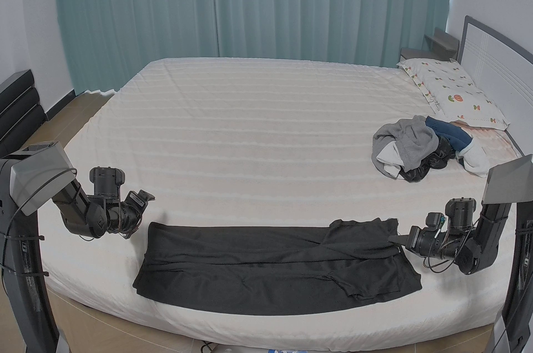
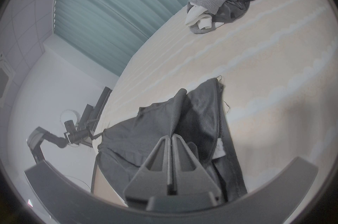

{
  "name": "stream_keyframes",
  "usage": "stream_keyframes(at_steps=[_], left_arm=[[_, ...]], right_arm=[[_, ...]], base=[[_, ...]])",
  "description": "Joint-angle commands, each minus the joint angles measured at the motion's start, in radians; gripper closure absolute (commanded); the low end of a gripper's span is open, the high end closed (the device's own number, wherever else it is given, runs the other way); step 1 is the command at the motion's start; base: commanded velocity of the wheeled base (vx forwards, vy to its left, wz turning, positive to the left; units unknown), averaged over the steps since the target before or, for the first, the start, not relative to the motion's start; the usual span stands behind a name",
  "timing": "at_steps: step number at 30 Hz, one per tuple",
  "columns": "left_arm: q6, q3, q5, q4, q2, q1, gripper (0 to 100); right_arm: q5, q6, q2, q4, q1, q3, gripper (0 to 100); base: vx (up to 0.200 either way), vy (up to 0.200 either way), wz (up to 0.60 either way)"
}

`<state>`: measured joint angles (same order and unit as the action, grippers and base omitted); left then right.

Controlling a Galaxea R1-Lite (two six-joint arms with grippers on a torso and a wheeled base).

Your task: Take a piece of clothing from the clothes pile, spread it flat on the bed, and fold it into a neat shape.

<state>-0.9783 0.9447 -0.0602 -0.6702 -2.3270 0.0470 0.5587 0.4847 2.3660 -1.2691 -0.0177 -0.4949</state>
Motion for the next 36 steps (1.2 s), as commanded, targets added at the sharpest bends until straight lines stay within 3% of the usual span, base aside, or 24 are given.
stream_keyframes(at_steps=[1, 7, 8, 16, 20, 24, 31, 36], left_arm=[[0.001, -0.001, 0.0, 0.0, -0.002, 0.001, 0], [0.001, -0.003, 0.0, 0.0, -0.002, 0.001, 0], [0.001, -0.004, 0.0, 0.0, 0.0, 0.001, 0], [-0.002, -0.009, -0.003, 0.0, 0.005, 0.001, 0], [-0.005, -0.015, -0.003, 0.008, 0.032, 0.001, 0], [-0.007, -0.043, -0.004, 0.014, 0.106, -0.004, 0], [-0.005, -0.061, -0.003, 0.098, 0.163, -0.03, 0], [-0.003, -0.178, -0.006, 0.121, 0.218, -0.058, 0]], right_arm=[[0.023, -0.074, -0.005, -0.001, -0.013, 0.072, 100], [0.024, -0.098, 0.006, -0.003, -0.011, 0.079, 100], [0.024, -0.098, 0.006, -0.003, -0.011, 0.079, 0], [0.013, -0.077, -0.056, -0.029, -0.013, 0.099, 0], [-0.01, 0.022, -0.154, -0.016, 0.007, 0.108, 0], [-0.118, 0.137, -0.212, 0.01, 0.084, 0.09, 0], [-0.287, 0.163, -0.254, 0.211, 0.188, 0.002, 0], [-0.379, 0.308, -0.274, 0.284, 0.229, -0.004, 0]], base=[[0.0, 0.0, 0.0], [0.0, 0.0, 0.0], [0.0, 0.0, 0.0], [0.0, 0.0, 0.0], [0.0, 0.0, 0.0], [0.0, 0.0, 0.0], [0.0, 0.0, 0.0], [0.0, 0.0, 0.0]])
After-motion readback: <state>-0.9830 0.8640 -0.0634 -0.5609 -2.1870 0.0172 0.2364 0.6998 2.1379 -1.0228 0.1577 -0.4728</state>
